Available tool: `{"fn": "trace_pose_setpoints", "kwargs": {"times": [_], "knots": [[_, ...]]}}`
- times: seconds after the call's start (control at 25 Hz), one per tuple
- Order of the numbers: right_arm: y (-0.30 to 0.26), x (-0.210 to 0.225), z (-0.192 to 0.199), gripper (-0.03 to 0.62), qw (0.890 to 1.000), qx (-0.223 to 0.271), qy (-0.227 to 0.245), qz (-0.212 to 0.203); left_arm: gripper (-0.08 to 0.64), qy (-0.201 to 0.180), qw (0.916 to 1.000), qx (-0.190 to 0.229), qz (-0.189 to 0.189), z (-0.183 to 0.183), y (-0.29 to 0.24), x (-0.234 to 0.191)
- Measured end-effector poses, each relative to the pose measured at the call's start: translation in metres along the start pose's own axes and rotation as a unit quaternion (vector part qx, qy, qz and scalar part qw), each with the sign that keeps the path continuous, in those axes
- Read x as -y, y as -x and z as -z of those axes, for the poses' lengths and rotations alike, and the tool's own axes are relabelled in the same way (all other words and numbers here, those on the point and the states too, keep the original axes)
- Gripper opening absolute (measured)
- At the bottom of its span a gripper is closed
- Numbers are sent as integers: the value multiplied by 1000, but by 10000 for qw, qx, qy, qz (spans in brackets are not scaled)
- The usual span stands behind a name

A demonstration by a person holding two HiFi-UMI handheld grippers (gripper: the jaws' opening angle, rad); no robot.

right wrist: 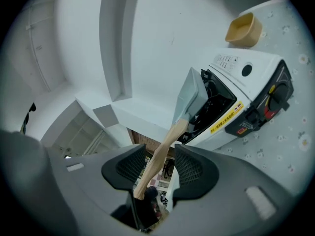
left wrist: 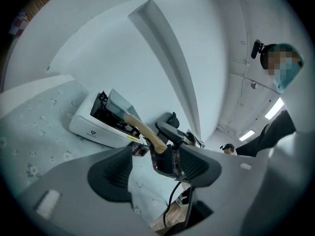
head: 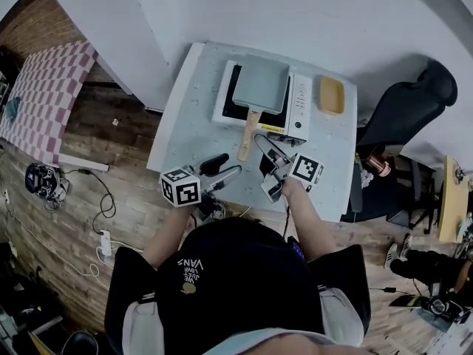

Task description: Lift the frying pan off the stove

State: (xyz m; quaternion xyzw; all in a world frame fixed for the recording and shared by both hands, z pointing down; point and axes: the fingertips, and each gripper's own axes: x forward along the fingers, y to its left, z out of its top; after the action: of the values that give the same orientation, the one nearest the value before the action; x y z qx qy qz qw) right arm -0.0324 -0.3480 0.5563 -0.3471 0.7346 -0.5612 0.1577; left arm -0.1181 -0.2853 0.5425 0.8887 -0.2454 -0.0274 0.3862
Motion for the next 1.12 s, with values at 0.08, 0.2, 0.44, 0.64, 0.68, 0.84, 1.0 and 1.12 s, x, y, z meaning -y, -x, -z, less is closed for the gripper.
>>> {"fn": "trace_pose_setpoints", "kwargs": {"times": [0.08, 0.2, 0.44, 0.64, 0.68, 0.84, 1.0, 1.12], "knots": [[-3, 12, -4, 175, 9995, 38, -112, 292, 276, 59, 9999, -114, 104, -3, -4, -3], [-17, 6, -17, 175, 9996, 179, -151, -179, 276, 68, 9991, -293, 295, -8, -12, -4], [-28, 19, -28, 188, 9980, 170, -550, -248, 284, 386, 9951, -568, 712, -15, -27, -1], [-35, 25, -32, 211, 9954, 61, -865, -418, 285, 639, 9892, -806, 1040, -17, -40, 4], [-36, 25, -33, 217, 9945, 29, -926, -486, 285, 660, 9881, -854, 1095, -17, -43, 5], [-44, 22, -28, 251, 9916, -271, -1050, -700, 285, 652, 9839, -1111, 1238, -12, -53, 8], [-54, 20, -21, 258, 9895, -540, -1114, -745, 284, 677, 9803, -1283, 1343, -9, -58, 11], [-63, 17, -18, 257, 9873, -706, -1160, -820, 284, 724, 9790, -1347, 1349, -8, -59, 8]]}}
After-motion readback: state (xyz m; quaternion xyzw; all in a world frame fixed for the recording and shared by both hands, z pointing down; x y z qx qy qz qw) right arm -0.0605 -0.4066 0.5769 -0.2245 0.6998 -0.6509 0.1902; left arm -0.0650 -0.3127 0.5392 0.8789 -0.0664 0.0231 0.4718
